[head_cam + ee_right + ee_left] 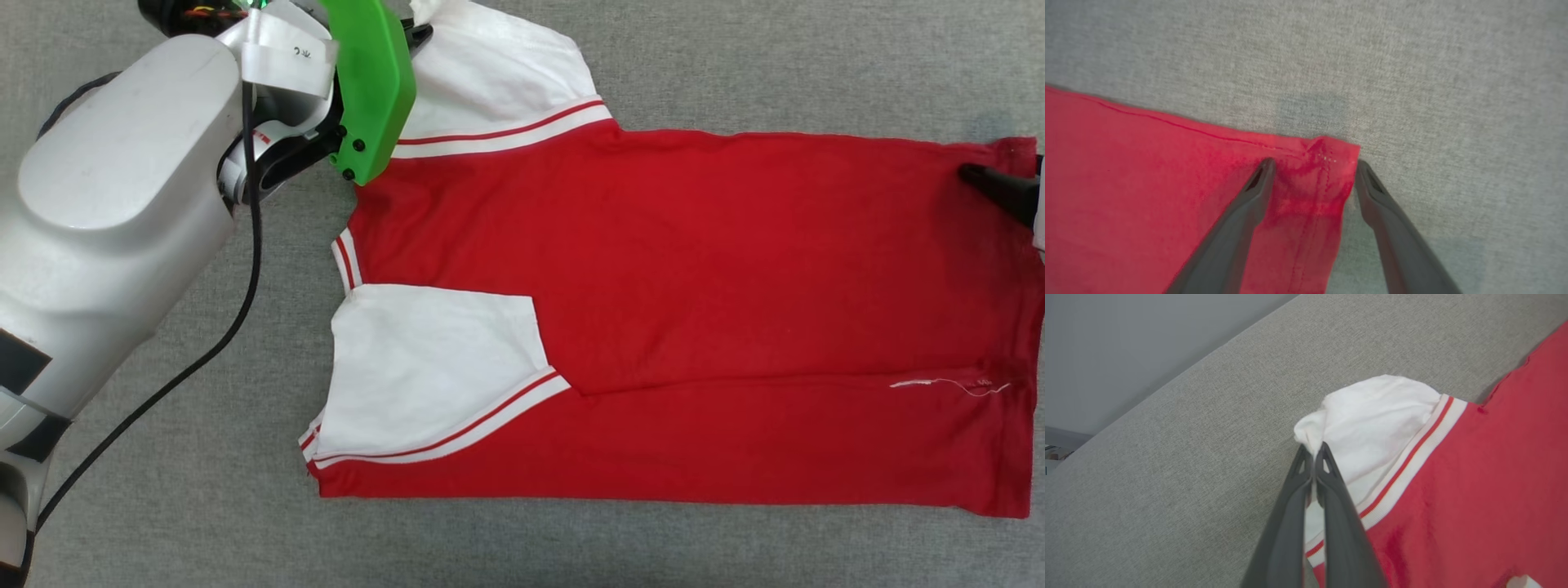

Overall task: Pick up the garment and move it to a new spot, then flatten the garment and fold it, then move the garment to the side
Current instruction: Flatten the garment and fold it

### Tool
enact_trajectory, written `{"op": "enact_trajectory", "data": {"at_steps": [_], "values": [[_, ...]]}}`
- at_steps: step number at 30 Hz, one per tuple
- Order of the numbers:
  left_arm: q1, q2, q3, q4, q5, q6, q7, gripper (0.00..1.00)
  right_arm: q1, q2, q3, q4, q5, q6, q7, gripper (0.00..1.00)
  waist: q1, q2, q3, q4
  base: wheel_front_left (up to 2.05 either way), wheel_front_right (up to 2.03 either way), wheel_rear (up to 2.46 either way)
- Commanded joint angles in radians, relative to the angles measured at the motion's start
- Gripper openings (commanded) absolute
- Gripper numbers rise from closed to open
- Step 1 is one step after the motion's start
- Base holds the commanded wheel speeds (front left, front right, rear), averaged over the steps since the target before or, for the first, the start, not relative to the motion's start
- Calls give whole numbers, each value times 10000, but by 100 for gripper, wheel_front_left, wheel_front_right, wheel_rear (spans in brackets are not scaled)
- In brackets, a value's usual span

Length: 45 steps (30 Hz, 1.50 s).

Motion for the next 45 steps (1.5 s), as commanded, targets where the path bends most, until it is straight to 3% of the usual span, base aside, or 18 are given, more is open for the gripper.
{"op": "enact_trajectory", "data": {"at_steps": [1, 2, 3, 4, 13, 18, 27, 28, 33, 39, 45], "values": [[-88, -25, -24, 8, 88, -26, -105, 0, 342, 201, 314, 265, 120, 4, -28, 100, 0, 0, 102, 93, 0, 0, 0], [-75, -23, -35, 24, 86, -26, -128, 0, 377, 185, 339, 313, 167, 4, -172, 100, 0, 0, 92, 84, 0, 0, 0], [-51, -13, -50, 43, 80, -26, -147, 0, 400, 177, 366, 341, 218, 4, -342, 45, 0, 0, 67, 62, 0, 0, 0], [-3, 16, -77, 77, 67, -26, -177, 0, 404, 155, 398, 373, 249, 4, -668, 0, 0, 0, -1, 14, 0, 0, 0], [792, 504, -290, 17, 41, -26, -720, 0, 456, -54, 621, 112, 636, 4, -2814, 0, 0, 0, -1147, -283, 0, 0, 0], [1606, 894, -405, -487, -33, 150, -1047, 0, 1106, -374, 1002, -244, 718, 4, -3433, 0, 0, 0, -1886, -289, 0, 0, 0], [3740, 1714, -703, -2022, -449, 986, -1555, 0, 2763, -678, 1189, -1109, 996, 4, -4312, 0, 0, 0, -3027, -161, 0, 0, 0], [4441, 2026, -816, -2506, -605, 1284, -1690, 0, 3487, -742, 1054, -1428, 1089, 4, -4529, 0, 0, 0, -3223, -109, 0, 0, 0], [5635, 2446, -1063, -3180, -834, 1746, -1916, 0, 4883, -782, 567, -1908, 1137, 4, -4851, 0, 0, 0, -3402, -6, 0, 0, 0], [6788, 2553, -1195, -3345, -1207, 2116, -2333, 0, 6280, -467, 102, -2345, 1161, 4, -4772, 0, 0, 0, -3332, -39, 0, 0, 0], [7339, 2141, -1172, -2596, -1459, 2160, -2850, 0, 6733, 46, -13, -1871, 1077, 4, -4473, 0, 0, 0, -3093, -116, 0, 0, 0]]}}
